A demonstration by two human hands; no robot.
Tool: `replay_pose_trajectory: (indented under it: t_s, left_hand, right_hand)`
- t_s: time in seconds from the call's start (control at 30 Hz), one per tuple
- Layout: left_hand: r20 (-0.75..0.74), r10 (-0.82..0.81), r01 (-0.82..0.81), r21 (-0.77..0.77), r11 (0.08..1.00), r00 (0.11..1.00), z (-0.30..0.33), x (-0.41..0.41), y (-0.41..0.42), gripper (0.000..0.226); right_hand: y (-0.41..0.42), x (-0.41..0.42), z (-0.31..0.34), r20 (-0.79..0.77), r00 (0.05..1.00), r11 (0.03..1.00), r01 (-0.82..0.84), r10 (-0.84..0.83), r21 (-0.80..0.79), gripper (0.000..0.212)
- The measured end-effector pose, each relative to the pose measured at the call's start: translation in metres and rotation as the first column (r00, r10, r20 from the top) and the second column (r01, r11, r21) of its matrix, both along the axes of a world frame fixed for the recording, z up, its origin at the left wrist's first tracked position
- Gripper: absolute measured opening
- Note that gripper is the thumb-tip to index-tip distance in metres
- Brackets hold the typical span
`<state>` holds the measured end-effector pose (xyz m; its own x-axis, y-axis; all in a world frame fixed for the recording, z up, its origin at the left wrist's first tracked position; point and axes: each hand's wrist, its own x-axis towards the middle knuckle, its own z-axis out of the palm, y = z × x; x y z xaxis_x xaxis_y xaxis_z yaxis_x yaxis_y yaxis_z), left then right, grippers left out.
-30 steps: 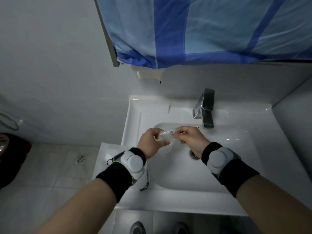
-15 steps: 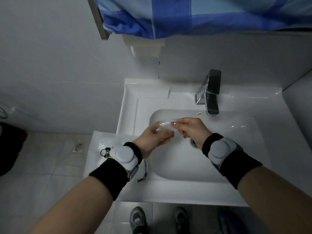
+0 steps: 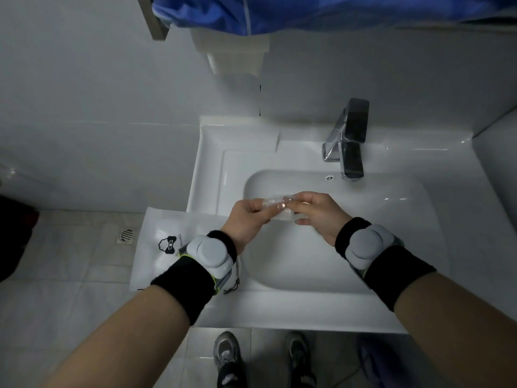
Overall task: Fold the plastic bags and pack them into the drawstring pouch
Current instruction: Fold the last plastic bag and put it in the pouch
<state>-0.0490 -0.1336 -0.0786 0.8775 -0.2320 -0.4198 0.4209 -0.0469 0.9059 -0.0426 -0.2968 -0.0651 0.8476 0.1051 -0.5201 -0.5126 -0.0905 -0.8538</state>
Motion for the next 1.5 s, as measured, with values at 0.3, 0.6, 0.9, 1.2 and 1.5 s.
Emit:
replay_pose_trajectory:
  t_s: [0.3, 0.6, 0.9, 1.2, 1.5]
  left_hand:
    - [-0.078, 0.145, -0.146, -0.001, 0.989, 0.986, 0.001, 0.000, -0.004, 0.047]
    - [-0.072, 0.247, -0.254, -0.122, 0.959, 0.966, 0.000, 0.008, -0.003, 0.025]
    - [-0.057, 0.200, -0.208, -0.249, 0.946, 0.978, -0.002, 0.007, -0.006, 0.016]
    - [-0.081, 0.169, -0.185, -0.277, 0.943, 0.982, -0.003, 0.006, -0.002, 0.022]
    - [-0.057, 0.145, -0.154, -0.255, 0.954, 0.988, -0.002, 0.006, -0.004, 0.020]
  right_hand:
    - [0.011, 0.002, -0.003, 0.025, 0.981, 0.967, 0.185, -0.192, 0.178, 0.011]
    - [0.007, 0.005, -0.006, 0.037, 0.985, 0.982, 0.166, -0.170, 0.086, 0.007]
    - [0.005, 0.004, -0.004, -0.043, 0.993, 0.992, 0.113, -0.110, 0.049, 0.021]
    - [0.001, 0.004, -0.003, -0.022, 0.999, 0.996, 0.029, -0.031, -0.081, 0.028]
    - [0.002, 0.004, 0.000, -0.015, 0.995, 0.995, 0.095, -0.095, -0.001, 0.022]
